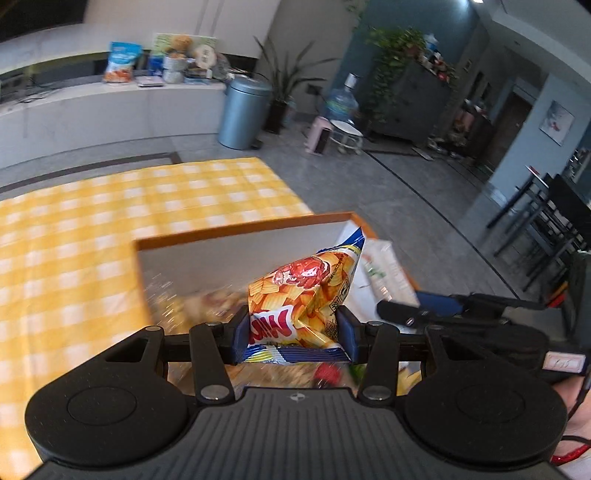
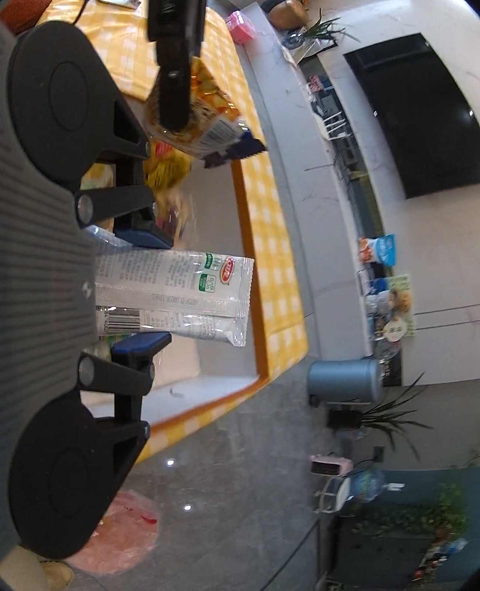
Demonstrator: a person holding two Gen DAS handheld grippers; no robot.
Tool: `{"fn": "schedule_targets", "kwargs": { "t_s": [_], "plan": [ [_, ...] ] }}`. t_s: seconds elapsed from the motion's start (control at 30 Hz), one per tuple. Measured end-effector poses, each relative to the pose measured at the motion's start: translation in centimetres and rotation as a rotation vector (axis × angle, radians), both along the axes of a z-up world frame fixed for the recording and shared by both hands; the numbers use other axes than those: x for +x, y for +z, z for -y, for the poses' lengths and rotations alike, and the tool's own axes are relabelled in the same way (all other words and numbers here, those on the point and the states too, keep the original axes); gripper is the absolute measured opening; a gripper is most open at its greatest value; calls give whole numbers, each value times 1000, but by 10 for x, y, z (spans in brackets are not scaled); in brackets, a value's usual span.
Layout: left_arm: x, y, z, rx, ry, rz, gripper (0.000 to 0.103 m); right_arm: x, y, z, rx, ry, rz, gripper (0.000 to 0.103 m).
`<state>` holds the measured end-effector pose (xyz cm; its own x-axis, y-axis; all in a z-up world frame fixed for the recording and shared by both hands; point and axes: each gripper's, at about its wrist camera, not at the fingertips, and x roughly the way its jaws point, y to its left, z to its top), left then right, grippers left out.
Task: Organize snacks
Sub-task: 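Carry the chip bag and white wrapper over the orange box and lower them, then open both grippers to drop the snacks into the box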
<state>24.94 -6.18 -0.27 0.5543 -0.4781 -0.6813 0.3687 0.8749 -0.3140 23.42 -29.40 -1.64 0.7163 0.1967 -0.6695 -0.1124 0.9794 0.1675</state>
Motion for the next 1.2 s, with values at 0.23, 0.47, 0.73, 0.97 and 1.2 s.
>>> {"fn": "schedule_targets", "kwargs": {
  "t_s": [0.23,0.47,0.73,0.97,1.2],
  "plan": [
    [64,-31,28,-60,-16,-155,55,41,-16,11,-117,62,-94,47],
    [88,-61,52,-6,4,-227,55,75,-34,-4,-299,162,-165,47],
    [103,-77,63,57,2,-263,55,97,-54,-20,-422,245,-172,47],
    [107,-82,67,80,-17,-244,62,103,-63,-26,-465,252,-186,47],
    [103,-81,68,102,-32,-230,76,100,-63,-31,-485,265,-204,50]
  ]
}}
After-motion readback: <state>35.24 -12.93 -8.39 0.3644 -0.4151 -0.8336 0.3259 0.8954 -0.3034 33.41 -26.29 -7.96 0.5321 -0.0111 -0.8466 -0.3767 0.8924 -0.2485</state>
